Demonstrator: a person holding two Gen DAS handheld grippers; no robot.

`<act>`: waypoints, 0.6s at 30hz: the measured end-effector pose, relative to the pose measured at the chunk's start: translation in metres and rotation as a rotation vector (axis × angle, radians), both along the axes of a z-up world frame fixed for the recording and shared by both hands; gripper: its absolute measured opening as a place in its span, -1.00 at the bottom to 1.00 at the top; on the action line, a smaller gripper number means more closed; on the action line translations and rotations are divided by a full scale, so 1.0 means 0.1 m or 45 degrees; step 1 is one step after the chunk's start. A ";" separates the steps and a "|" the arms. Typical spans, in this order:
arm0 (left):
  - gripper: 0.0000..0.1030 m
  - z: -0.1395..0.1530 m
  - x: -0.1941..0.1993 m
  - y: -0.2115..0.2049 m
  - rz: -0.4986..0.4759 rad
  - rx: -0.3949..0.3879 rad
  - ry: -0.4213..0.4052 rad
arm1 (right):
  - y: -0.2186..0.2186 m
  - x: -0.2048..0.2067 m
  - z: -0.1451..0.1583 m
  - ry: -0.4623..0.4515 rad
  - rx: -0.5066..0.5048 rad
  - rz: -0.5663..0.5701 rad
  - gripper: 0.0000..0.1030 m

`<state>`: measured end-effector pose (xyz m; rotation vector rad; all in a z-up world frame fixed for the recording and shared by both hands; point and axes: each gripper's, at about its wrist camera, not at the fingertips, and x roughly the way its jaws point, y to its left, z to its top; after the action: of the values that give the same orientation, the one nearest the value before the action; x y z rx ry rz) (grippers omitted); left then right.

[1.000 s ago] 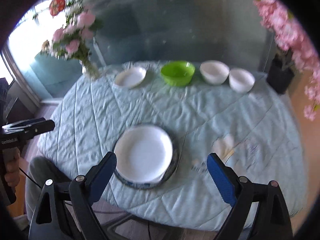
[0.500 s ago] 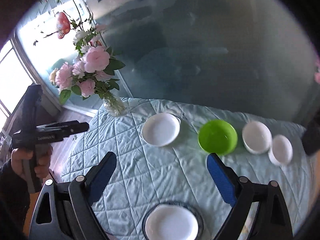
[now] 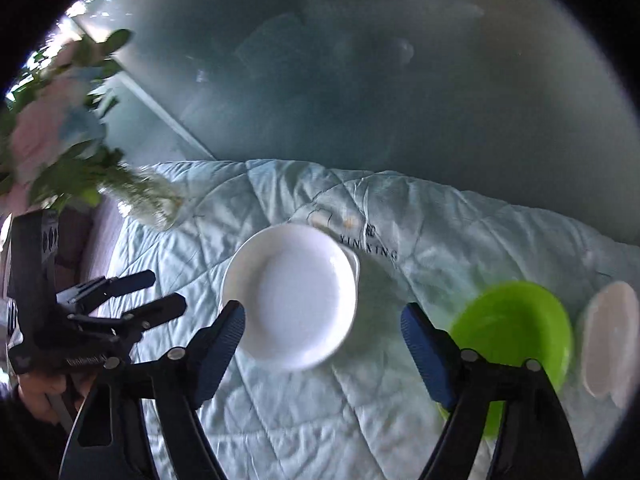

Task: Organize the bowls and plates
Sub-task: 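Reach the right gripper to the smaller white oval dish rim and grasp it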

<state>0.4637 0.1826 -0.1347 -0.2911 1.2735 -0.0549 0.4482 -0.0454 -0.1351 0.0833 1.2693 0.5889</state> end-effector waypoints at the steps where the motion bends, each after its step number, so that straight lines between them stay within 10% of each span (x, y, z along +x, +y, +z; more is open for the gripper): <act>1: 0.69 -0.09 0.07 0.01 -0.003 -0.001 0.011 | 0.01 0.05 -0.06 0.020 0.002 -0.006 0.43; 10: 0.47 -0.57 0.35 -0.01 -0.042 -0.065 0.110 | 0.27 0.21 -0.72 0.177 -0.057 -0.020 -0.04; 18: -0.15 -0.71 0.33 0.03 -0.046 -0.073 0.141 | 0.27 0.20 -0.92 0.195 -0.083 -0.090 -0.49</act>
<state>0.4964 0.1858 -0.2060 -0.3244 1.3885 -0.1075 0.4684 -0.0184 -0.2271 0.1198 1.4270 0.4870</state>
